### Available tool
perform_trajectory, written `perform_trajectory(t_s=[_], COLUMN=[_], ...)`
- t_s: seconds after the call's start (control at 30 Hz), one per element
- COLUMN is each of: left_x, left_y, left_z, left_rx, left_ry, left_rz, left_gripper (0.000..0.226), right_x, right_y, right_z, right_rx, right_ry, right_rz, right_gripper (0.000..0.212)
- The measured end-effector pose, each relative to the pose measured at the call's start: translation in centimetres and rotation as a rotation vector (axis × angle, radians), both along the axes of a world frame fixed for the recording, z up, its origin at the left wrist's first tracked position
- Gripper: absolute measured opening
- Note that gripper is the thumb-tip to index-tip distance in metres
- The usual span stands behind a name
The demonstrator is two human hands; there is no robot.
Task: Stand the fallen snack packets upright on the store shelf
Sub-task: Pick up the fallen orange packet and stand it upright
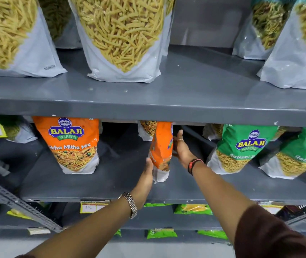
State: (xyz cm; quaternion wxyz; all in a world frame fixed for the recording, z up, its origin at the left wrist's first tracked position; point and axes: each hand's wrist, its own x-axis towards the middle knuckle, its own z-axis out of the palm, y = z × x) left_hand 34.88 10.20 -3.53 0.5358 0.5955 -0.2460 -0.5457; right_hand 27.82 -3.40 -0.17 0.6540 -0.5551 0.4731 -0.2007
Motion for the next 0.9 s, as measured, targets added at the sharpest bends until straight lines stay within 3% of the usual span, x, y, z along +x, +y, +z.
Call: perform_trajectory(t_s=[0.23,0.4,0.5,0.6,0.73,0.9], left_x=[0.9,0.9,0.9,1.2,3.7,8.9], left_y=[-3.7,-5.8,-5.7,-3.6,0.0,5.5], left_z=[0.7,1.0,1.1,0.0,-1.6,-2.6], left_rx=[-0.043,-0.062,-0.025,0.067,0.111,0.203], left_ry=[0.145,0.138,0.128,0.096,-0.009,-0.093], left_rz=[0.202,0.158,0.154,0.183,0.215,0.373], left_gripper=[0.069,0.073,0.076,0.082,0.072,0.049], right_x=[-5.4,-8.5,-9.2,-9.6,-7.4,-0.6], right_y=[1.4,2.0,2.0,2.7,4.4,7.4], right_z=[-0.5,-0.6,-1.3,-2.8,-4.6,-4.9], right_rx=[-0.014,-0.017,-0.030,-0.001,0.100,0.053], right_ry=[-0.114,-0.133,-0.044,0.130,0.177,0.042], right_rz=[-0.155,-0.184,-0.158,-0.118,-0.014,0.011], right_gripper=[0.069,0.065,0.059,0.034,0.027,0.033])
